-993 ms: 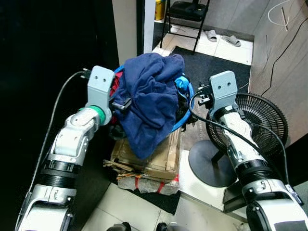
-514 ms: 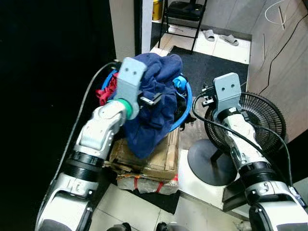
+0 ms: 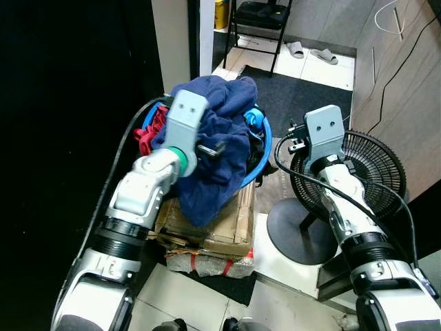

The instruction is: Clothes washing

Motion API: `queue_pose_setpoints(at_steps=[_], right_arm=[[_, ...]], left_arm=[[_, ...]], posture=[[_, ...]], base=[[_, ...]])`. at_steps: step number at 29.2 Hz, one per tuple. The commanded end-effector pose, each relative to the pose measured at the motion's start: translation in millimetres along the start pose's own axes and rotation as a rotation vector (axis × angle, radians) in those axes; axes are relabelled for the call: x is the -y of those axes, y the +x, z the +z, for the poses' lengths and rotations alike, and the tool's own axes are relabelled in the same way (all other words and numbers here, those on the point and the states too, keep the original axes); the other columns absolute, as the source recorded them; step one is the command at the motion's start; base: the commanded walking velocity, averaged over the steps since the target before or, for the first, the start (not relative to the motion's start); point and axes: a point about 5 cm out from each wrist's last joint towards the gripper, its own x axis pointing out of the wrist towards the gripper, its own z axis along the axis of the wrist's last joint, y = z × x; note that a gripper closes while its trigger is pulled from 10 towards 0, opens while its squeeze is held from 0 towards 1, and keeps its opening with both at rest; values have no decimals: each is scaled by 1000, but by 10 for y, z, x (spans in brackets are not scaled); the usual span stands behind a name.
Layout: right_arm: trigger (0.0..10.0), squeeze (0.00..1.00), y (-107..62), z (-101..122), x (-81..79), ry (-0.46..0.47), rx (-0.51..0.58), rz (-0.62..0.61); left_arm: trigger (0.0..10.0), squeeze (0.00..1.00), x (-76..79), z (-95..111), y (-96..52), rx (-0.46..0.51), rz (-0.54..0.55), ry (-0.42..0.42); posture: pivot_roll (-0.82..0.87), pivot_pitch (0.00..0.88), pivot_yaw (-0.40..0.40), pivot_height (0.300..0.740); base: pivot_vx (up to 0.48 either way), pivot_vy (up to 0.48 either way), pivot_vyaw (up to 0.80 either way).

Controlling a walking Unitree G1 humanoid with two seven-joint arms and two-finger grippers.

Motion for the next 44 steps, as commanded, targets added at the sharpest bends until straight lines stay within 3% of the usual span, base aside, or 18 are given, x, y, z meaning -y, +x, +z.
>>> queue_pose_setpoints(at_steps=[1, 5, 14, 15, 17, 18, 21, 36, 44], right_arm=[[10000, 0, -42, -55, -17, -1, -23, 16], [10000, 0, -71, -100, -16, -10, -41, 25], [10000, 0, -62, -93, 33, -10, -44, 0], [10000, 0, -69, -96, 48, -12, -45, -7], [10000, 0, -69, -96, 48, -12, -45, -7], [10000, 0, -81, -104, 71, -14, -47, -15], [10000, 0, -107, -129, 129, -21, -55, -31], [10000, 0, -90, -118, 114, -17, -50, -36], [10000, 0, -87, -28, 50, 30, -11, -36]], left_arm=[[10000, 0, -55, -87, -33, -34, 14, -32], [10000, 0, -155, -76, -125, -26, 29, -81], [9686, 0, 3, -7, -48, -14, -48, -69], [1608, 0, 30, 10, -27, -11, -57, -55], [1608, 0, 30, 10, -27, -11, -57, -55], [0, 0, 45, 22, -16, -8, -63, -48], [0, 0, 33, 21, -26, -7, -58, -42], [0, 0, -25, 5, -134, 8, -46, -33], [0, 0, -115, 92, -229, 74, 10, -35]], posture=[[-10, 153, 21, 740], [-10, 173, 18, 740], [-27, 172, 34, 740], [-34, 168, 40, 740], [-34, 168, 40, 740], [-38, 164, 43, 740], [-30, 158, 43, 740], [-18, 130, 40, 740], [-6, 108, 37, 740]], base=[[0, 0, 0], [0, 0, 0], [0, 0, 0], [0, 0, 0], [0, 0, 0], [0, 0, 0], [0, 0, 0], [0, 0, 0], [0, 0, 0]])
